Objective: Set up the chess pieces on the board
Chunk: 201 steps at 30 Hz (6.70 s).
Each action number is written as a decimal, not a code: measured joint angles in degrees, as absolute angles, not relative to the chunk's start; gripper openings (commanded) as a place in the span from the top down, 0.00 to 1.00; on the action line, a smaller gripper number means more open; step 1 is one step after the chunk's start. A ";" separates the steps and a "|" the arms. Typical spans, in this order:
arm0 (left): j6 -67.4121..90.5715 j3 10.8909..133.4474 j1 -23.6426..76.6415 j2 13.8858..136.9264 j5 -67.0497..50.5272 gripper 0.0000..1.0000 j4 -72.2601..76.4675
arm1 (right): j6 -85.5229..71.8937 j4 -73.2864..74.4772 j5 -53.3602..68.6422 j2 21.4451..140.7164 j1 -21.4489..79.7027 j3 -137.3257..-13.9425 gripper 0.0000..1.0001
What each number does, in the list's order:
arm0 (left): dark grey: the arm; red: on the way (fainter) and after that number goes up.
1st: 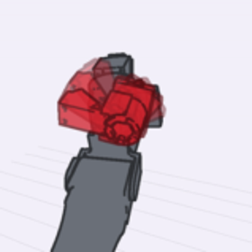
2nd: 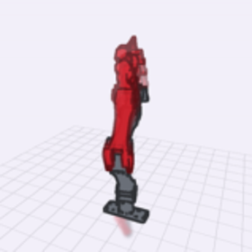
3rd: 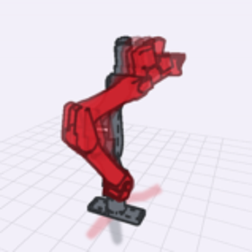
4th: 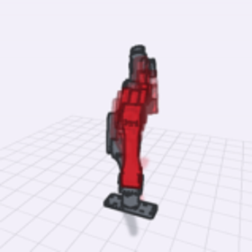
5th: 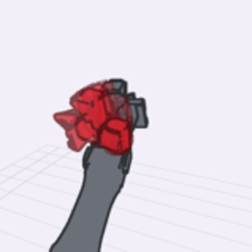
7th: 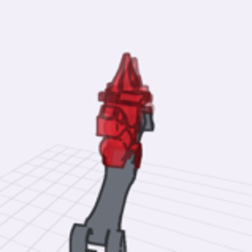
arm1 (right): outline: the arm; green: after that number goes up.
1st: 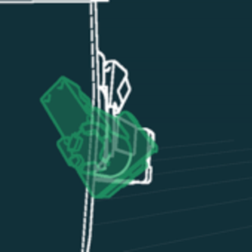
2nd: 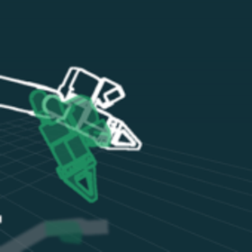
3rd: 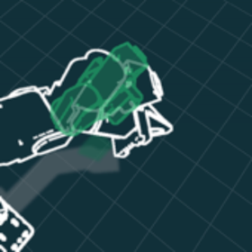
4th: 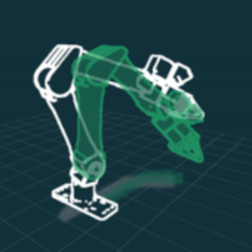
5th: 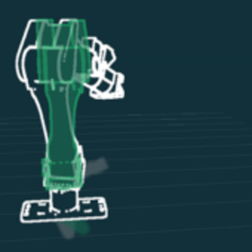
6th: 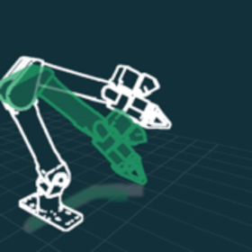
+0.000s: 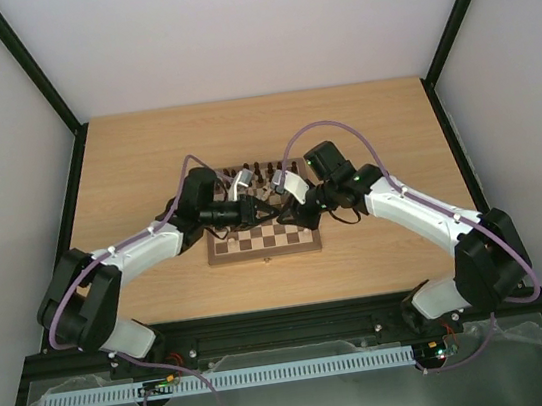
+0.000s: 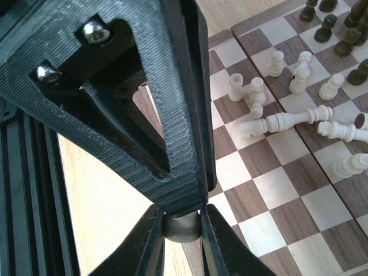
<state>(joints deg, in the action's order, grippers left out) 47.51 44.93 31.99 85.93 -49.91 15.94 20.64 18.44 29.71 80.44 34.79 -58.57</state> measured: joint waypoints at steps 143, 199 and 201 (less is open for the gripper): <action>22.57 55.09 36.12 77.87 0.51 0.87 -38.59 | 17.58 16.32 18.57 73.80 34.46 -47.27 0.46; 22.24 65.58 36.32 88.29 4.49 0.65 -33.52 | 18.31 16.34 18.11 75.46 34.46 -47.27 0.46; 21.80 68.18 36.32 91.96 4.36 0.67 -32.64 | 18.44 16.34 17.80 75.44 34.46 -47.27 0.46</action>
